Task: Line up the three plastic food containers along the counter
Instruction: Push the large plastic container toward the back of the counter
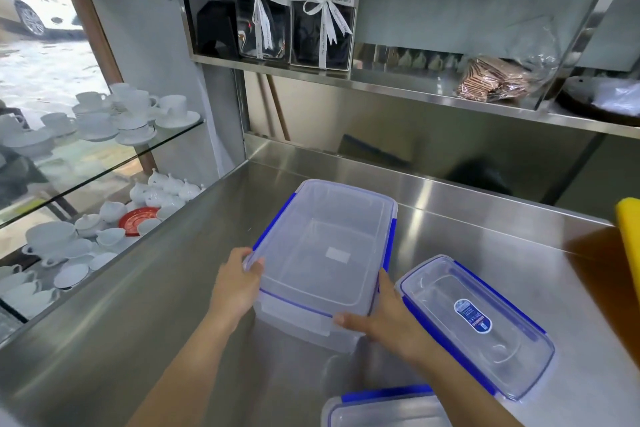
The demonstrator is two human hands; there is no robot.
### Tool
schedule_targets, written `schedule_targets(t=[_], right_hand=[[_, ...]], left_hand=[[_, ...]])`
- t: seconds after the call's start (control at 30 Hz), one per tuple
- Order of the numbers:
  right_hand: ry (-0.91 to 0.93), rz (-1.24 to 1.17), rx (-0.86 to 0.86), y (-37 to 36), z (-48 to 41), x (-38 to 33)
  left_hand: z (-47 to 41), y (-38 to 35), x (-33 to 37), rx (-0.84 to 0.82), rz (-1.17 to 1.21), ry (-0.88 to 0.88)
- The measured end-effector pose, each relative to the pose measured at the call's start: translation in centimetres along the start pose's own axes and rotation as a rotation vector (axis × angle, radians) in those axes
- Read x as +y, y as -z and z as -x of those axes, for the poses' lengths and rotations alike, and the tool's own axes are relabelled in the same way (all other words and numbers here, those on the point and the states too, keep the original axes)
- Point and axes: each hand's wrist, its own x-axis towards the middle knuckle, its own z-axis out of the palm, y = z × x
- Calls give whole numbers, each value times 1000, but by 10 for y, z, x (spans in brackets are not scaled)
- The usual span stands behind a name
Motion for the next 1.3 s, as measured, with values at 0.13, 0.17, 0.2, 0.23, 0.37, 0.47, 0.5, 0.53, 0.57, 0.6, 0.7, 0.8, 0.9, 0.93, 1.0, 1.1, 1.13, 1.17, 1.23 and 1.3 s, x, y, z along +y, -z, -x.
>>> schedule_targets(t=[0.13,0.17,0.2,0.23,0.37,0.47,0.5,0.53,0.57,0.6,0.7,0.8,0.9,0.93,1.0,1.1,1.13,1.17,1.23,1.3], right_hand=[[108,85,-61,-4,-3,1],[112,95,-51,-3,-4,1],[106,96,-45,-1,-6,1],[110,95,-49,1,-9,0],[100,228,25,8,-29,-2],[28,334,105,11,-52,-4],[14,354,127,13,-59,-5],[-2,366,145,14,-66,-4],[-22,379,156,16,-71,-4],[-34,403,166,18,-76,-4],[-66,473,190,23,-90,-3],[-69,591,182,22,-99,-2],[-79,713,197,19,-102,1],[-84,721,207,18,-102,2],[-103,691,208,17,-101,3],[-116,609,173,22,-97,1],[-109,596,154,26,-94,-1],[-103,594,133,32,-91,-3],[-79,599,103,46,-83,-6],[-84,605,91,64,-74,-7]], left_hand=[[3,4,0,-274,-58,74],[1,6,-2,-344,-114,72],[-2,7,-2,-373,-173,56],[-6,8,-3,-374,-238,36],[-24,-8,2,-146,-423,-169],[-35,-26,8,43,-539,-410],[-39,-32,8,68,-561,-458],[-42,-37,9,94,-570,-496],[-44,-42,9,128,-589,-527],[-46,-46,9,151,-619,-555],[-56,-54,4,67,-711,-595],[-69,-59,-10,-66,-725,-560],[-73,-55,-11,-146,-733,-514],[-74,-53,-10,-171,-756,-507],[-74,-49,-6,-227,-818,-492],[-72,-47,2,-312,-862,-460],[-71,-46,5,-320,-881,-445],[-70,-44,9,-316,-904,-432],[-63,-44,24,-282,-943,-420],[-48,-49,42,-200,-857,-475]])
